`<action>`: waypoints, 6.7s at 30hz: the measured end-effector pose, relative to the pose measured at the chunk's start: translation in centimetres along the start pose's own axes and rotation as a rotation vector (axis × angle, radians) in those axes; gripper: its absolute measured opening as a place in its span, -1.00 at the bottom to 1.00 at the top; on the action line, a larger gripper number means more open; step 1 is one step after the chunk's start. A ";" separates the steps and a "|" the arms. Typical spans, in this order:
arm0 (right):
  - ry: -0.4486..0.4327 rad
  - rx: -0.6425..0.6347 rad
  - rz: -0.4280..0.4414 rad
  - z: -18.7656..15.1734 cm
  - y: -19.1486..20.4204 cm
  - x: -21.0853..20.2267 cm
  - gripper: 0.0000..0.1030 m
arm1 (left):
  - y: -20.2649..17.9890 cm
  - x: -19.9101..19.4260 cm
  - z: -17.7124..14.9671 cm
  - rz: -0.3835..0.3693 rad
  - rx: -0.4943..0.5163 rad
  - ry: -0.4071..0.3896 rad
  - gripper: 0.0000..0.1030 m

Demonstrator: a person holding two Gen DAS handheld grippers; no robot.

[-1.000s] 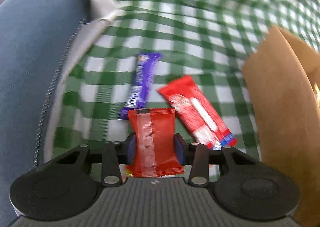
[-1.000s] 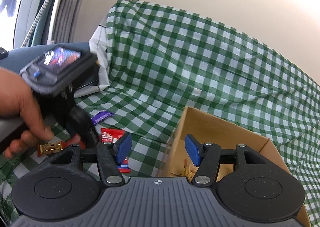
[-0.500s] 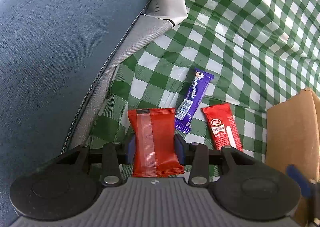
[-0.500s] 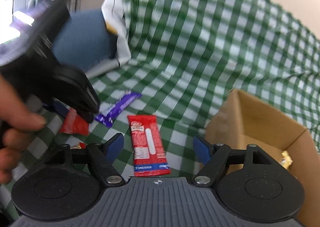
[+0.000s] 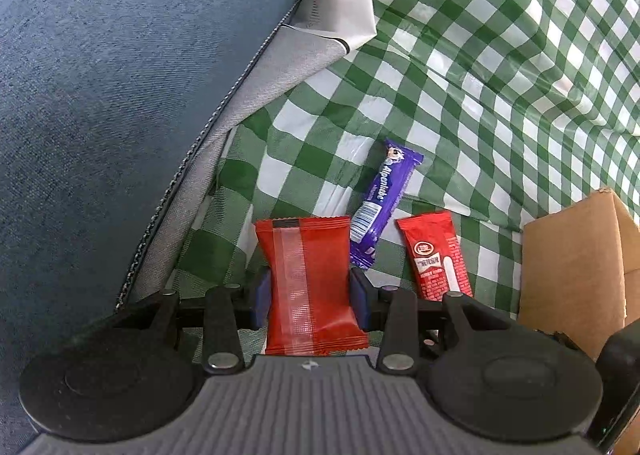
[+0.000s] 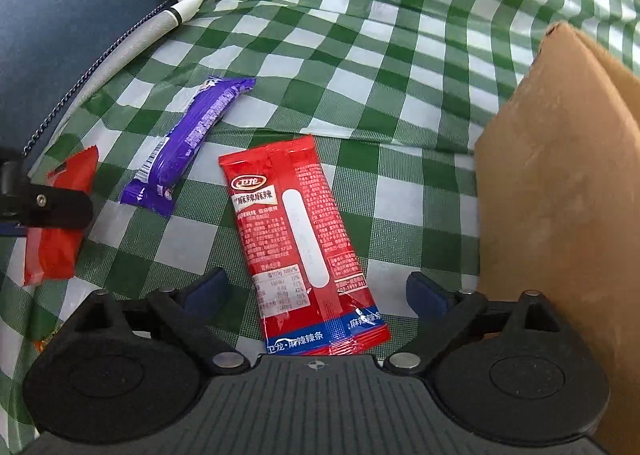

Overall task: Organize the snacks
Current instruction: 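Lower the right tool onto the long red wafer pack while left tool holds its pack, then carry the small and long red wafer packs over the box, then open both tools to drop the red wafer packs into the box, then move both tools back to the remaining snacks, then grasp the gold candy with left tool while right tool grasps purple chocolate bar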

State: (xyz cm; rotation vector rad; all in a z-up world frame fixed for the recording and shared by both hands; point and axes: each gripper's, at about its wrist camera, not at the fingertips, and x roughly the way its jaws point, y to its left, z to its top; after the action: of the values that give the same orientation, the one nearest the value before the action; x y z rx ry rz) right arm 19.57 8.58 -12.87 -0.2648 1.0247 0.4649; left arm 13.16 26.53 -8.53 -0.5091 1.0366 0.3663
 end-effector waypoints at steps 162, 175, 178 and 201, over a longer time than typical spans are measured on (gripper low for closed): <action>-0.681 0.231 -0.426 -15.7 -17.8 -24.7 0.47 | -21.1 -13.2 -19.4 -0.449 0.717 -0.656 0.55; -0.674 0.190 -0.363 -14.3 -15.1 -24.0 0.47 | -13.1 -12.3 -13.6 -0.166 0.551 -0.493 -0.57; -0.673 0.183 -0.343 -14.1 -14.4 -23.9 0.47 | -10.1 -10.3 -13.3 -0.097 0.530 -0.479 -0.54; -0.616 0.012 -0.261 -12.5 -8.8 -21.1 0.47 | -1.2 -1.2 -10.3 0.074 0.181 -0.203 -0.64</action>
State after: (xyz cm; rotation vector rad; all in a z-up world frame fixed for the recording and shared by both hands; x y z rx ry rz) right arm 5.24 -9.63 -0.83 -0.2204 0.3835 0.2740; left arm 5.84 19.74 -11.42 -0.2651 0.8831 0.3774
